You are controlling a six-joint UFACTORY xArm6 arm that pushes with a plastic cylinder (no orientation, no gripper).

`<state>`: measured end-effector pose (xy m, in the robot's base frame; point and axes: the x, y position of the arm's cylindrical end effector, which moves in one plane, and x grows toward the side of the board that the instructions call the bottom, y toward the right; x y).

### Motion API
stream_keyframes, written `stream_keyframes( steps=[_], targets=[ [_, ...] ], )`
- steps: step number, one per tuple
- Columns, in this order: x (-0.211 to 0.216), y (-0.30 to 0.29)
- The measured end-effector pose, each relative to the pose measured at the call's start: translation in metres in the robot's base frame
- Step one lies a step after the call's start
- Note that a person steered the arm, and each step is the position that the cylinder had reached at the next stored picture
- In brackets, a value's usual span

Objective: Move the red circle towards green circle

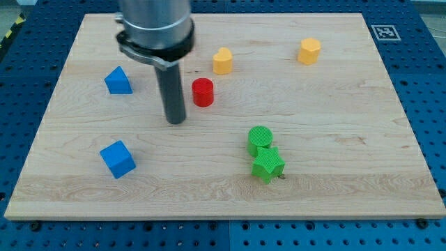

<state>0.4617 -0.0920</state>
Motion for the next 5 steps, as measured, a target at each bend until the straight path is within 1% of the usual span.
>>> stream_keyframes(
  steps=[2,3,4,5],
  targets=[
    [-0.066,-0.022],
    [-0.077,0.001],
    [-0.062,0.032],
    [-0.061,0.032]
  ],
)
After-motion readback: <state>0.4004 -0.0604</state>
